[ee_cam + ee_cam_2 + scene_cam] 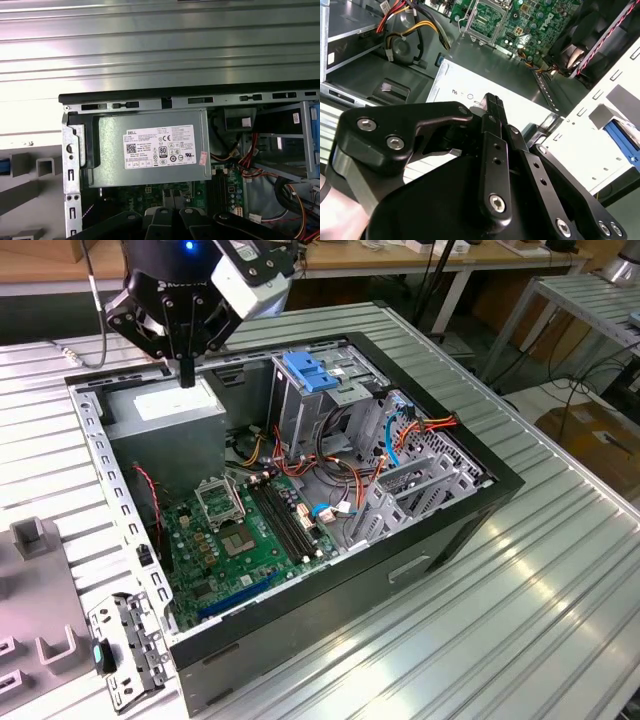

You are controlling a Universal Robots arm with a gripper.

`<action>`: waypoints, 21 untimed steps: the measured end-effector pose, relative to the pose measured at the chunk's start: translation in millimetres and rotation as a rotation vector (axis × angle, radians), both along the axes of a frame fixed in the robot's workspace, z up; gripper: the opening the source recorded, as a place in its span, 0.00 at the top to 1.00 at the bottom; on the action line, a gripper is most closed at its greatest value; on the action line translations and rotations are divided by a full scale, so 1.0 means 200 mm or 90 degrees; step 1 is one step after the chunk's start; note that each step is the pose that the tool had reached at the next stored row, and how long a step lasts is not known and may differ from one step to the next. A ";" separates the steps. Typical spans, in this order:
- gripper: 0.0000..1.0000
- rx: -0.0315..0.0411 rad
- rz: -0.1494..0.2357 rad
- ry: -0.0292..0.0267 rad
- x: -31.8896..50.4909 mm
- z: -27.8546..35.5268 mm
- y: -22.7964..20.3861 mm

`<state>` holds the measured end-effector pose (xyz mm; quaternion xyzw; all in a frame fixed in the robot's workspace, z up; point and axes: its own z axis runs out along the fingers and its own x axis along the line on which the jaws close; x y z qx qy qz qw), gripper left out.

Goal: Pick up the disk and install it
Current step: 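Reach for the disk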

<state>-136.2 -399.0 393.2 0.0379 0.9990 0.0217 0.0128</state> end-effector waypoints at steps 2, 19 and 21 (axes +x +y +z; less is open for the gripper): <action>0.89 0.0000 0.000 0.0000 -0.007 0.000 0.000; 0.89 0.0000 0.000 0.0004 -0.047 0.000 0.000; 0.89 0.0000 0.000 0.0005 -0.052 0.000 0.000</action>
